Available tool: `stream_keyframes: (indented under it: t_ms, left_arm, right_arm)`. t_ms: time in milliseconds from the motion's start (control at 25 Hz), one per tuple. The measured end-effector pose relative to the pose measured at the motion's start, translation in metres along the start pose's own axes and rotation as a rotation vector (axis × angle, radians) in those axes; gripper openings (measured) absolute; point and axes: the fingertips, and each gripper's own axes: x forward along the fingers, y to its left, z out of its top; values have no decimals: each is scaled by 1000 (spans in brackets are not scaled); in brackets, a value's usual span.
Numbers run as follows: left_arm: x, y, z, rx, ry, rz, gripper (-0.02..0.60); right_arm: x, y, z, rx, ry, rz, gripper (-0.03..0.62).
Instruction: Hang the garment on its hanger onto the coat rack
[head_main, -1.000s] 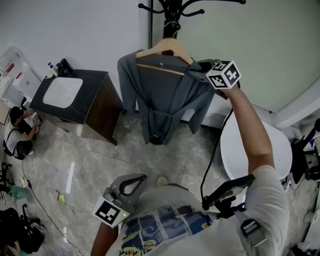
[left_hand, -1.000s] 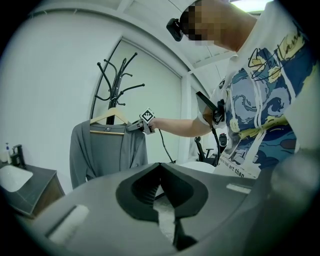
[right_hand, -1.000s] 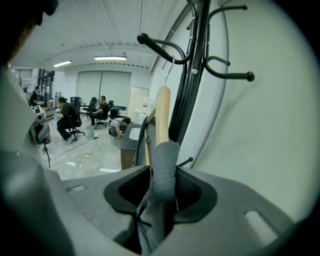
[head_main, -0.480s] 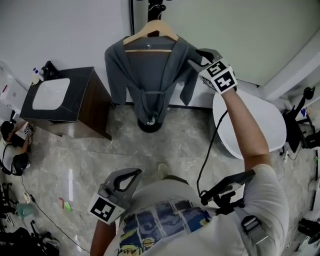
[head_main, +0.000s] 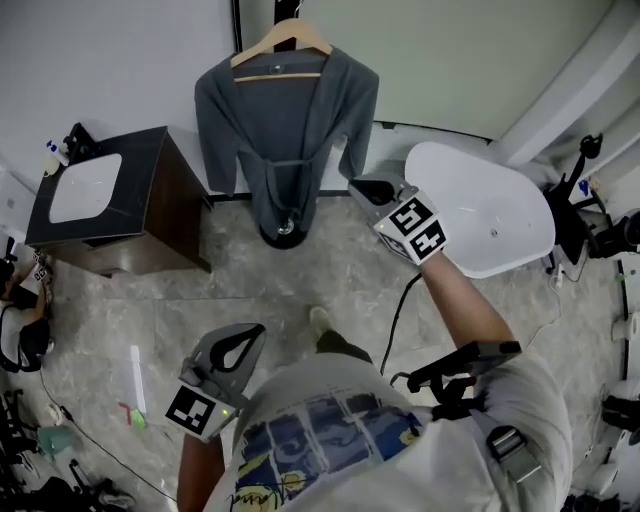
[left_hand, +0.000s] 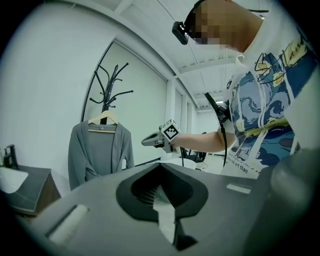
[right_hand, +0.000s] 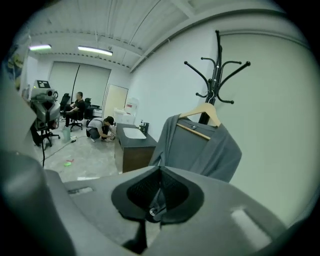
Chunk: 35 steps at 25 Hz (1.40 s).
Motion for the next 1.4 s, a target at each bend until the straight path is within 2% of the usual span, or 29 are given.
stream_keyframes:
  t_ms: [280, 520, 800, 1000, 1400]
  left_arm:
    - [-25, -10, -11, 0, 9, -24, 3]
    - [-32, -21, -15, 1, 9, -49, 3]
    - [-42, -21, -17, 13, 8, -40, 3]
    - [-41, -28, -20, 17, 11, -73, 3]
    - [-44, -41, -23, 13, 15, -96, 3]
  right_arm:
    - [-23, 118, -13, 129, -8, 129, 3]
    - [-48, 180, 0, 98, -32, 211, 3]
    - [-61, 218, 15, 64, -65, 262, 3]
    - [-67, 237, 18, 60, -71, 291, 3]
    - [-75, 258, 25, 46, -80, 319, 3]
